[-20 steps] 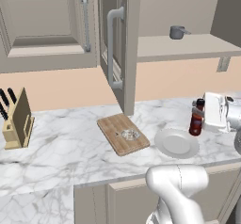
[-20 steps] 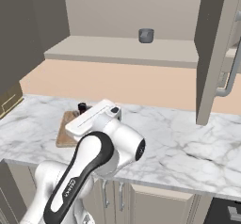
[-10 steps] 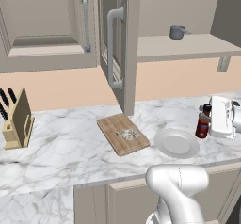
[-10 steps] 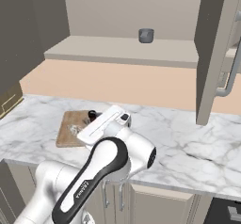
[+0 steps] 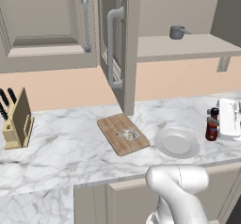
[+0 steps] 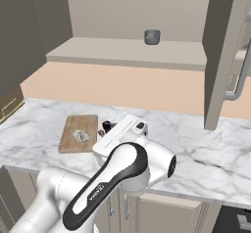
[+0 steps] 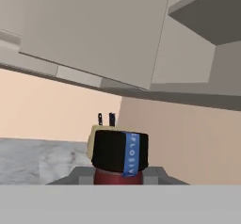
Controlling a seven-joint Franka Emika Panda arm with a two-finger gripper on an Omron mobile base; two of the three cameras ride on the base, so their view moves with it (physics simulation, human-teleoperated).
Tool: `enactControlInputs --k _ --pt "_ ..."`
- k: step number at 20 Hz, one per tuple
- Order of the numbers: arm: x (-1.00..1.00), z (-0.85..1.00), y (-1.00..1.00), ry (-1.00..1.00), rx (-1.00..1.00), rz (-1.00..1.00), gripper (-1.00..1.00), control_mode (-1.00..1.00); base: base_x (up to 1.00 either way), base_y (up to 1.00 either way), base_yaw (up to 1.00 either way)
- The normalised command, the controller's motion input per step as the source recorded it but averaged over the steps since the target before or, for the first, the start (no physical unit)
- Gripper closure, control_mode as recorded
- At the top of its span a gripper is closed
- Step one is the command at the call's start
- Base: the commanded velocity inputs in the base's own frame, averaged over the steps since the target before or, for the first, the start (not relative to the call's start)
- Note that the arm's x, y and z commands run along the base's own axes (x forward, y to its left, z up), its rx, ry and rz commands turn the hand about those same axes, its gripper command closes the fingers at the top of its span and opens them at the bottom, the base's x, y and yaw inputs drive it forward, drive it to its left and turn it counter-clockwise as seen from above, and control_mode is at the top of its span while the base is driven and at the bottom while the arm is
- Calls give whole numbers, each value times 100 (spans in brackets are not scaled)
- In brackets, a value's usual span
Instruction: Pick the fish from the plate and place it on the cutting board. Then pick the condiment bottle from the cabinet and place it next to the cutting board.
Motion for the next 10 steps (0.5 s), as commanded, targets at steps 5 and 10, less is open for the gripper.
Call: enactControlInputs --k 5,10 --pt "0 -35 -25 3 0 0 100 -100 0 0 0" --pt "9 -33 -17 1 3 0 100 -100 0 0 0"
